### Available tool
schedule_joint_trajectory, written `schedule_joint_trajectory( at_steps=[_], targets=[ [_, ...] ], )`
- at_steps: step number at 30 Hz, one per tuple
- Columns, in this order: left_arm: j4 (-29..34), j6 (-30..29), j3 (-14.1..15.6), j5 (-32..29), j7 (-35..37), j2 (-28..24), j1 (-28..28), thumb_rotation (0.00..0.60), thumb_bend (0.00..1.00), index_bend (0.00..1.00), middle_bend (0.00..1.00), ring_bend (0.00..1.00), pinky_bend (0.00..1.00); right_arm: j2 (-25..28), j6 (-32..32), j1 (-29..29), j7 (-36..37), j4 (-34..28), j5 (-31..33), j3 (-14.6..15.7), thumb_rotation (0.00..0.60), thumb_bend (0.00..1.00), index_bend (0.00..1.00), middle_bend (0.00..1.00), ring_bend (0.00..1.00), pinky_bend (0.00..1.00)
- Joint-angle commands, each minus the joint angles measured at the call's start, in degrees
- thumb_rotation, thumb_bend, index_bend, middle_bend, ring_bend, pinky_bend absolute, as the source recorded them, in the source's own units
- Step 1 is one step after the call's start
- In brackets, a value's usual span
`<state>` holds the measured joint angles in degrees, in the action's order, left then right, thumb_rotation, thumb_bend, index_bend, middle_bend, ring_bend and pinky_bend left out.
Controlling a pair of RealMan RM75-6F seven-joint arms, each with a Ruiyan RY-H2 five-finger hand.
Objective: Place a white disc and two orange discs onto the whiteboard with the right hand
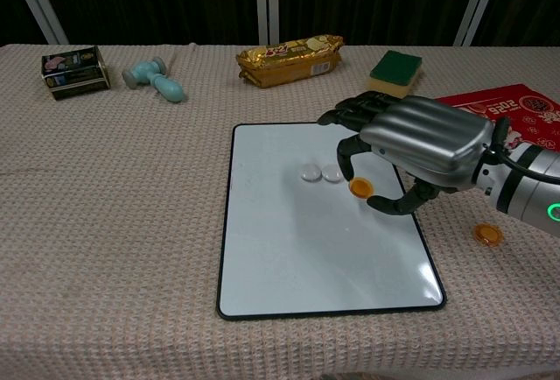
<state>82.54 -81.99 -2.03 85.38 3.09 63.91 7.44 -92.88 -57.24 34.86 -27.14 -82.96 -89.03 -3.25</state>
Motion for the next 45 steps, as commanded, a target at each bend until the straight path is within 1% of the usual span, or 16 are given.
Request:
schedule_joint_trajectory(
  at_steps=[1, 10, 16, 17, 22, 24, 26, 29, 31, 34, 37, 42, 45],
  targets=[
    [-0.1, 0.0, -0.1, -0.1, 0.2, -0.1, 0.0, 0.600, 0.13, 0.11, 0.04, 0.00, 0.10, -2.0, 1.4, 1.3, -1.4, 1.4, 0.7, -0.6, 0.600, 0.34, 0.54, 0.04, 0.00, 0.00],
    [-0.7, 0.1, 0.0, -0.2, 0.8, 0.1, 0.0, 0.600, 0.13, 0.11, 0.04, 0.00, 0.10, -5.7, 2.8, 3.6, -3.2, 3.9, 1.3, -1.2, 0.600, 0.34, 0.54, 0.04, 0.00, 0.00],
    [-1.1, 0.1, 0.0, -0.4, 1.1, 0.2, -0.2, 0.600, 0.13, 0.11, 0.04, 0.00, 0.10, -7.2, 3.0, 4.3, -2.7, 5.2, 2.1, -1.3, 0.600, 0.34, 0.49, 0.03, 0.00, 0.00],
    [-1.2, 0.1, 0.0, -0.4, 1.2, 0.2, -0.2, 0.600, 0.13, 0.11, 0.04, 0.00, 0.10, -7.4, 3.1, 4.4, -2.7, 5.4, 2.1, -1.2, 0.600, 0.34, 0.47, 0.03, 0.00, 0.00],
    [-1.7, 0.1, 0.0, -0.7, 1.7, 0.3, -0.4, 0.600, 0.13, 0.11, 0.04, 0.00, 0.10, -7.4, 3.3, 4.6, -2.7, 5.7, 2.8, -1.0, 0.600, 0.33, 0.25, 0.02, 0.00, 0.00],
    [-1.7, 0.0, 0.0, -0.6, 1.8, 0.3, -0.5, 0.600, 0.13, 0.11, 0.04, 0.00, 0.10, -7.1, 2.7, 4.5, -2.2, 5.2, 2.6, -0.9, 0.600, 0.32, 0.19, 0.02, 0.00, 0.00],
    [-1.6, -0.1, 0.0, -0.5, 1.8, 0.3, -0.5, 0.600, 0.13, 0.11, 0.04, 0.00, 0.10, -6.3, 1.5, 4.2, -1.4, 4.3, 1.9, -0.6, 0.600, 0.32, 0.17, 0.02, 0.00, 0.00],
    [-1.5, -0.2, 0.0, -0.3, 1.7, 0.3, -0.4, 0.600, 0.13, 0.11, 0.04, 0.00, 0.10, -4.2, -1.7, 3.1, -0.1, 1.9, -0.2, 0.4, 0.600, 0.32, 0.17, 0.02, 0.00, 0.00],
    [-1.4, -0.2, 0.0, -0.2, 1.6, 0.2, -0.4, 0.600, 0.13, 0.11, 0.04, 0.00, 0.10, -1.9, -4.6, 1.7, 0.4, 0.0, -1.9, 1.5, 0.600, 0.32, 0.17, 0.02, 0.00, 0.00],
    [-1.1, -0.2, 0.0, -0.1, 1.4, 0.2, -0.3, 0.600, 0.13, 0.11, 0.04, 0.00, 0.10, 2.3, -7.9, -0.8, 0.5, -3.2, -3.1, 3.3, 0.600, 0.32, 0.23, 0.02, 0.00, 0.00],
    [-0.9, -0.3, 0.0, 0.1, 1.1, 0.2, -0.3, 0.600, 0.13, 0.11, 0.04, 0.00, 0.10, 6.5, -9.8, -3.3, -0.2, -5.8, -2.7, 5.0, 0.600, 0.32, 0.29, 0.02, 0.00, 0.00],
    [-0.9, -0.1, 0.2, 0.5, 1.1, 0.6, -0.1, 0.600, 0.13, 0.11, 0.04, 0.00, 0.10, 10.2, -11.3, -7.1, -1.3, -6.5, -0.9, 7.6, 0.600, 0.32, 0.35, 0.02, 0.00, 0.00],
    [-1.0, -0.4, 0.3, 0.9, 1.1, 0.8, -0.1, 0.600, 0.13, 0.11, 0.04, 0.00, 0.10, 11.3, -11.6, -8.8, -1.3, -6.0, 0.0, 8.7, 0.600, 0.32, 0.35, 0.01, 0.00, 0.00]
  ],
)
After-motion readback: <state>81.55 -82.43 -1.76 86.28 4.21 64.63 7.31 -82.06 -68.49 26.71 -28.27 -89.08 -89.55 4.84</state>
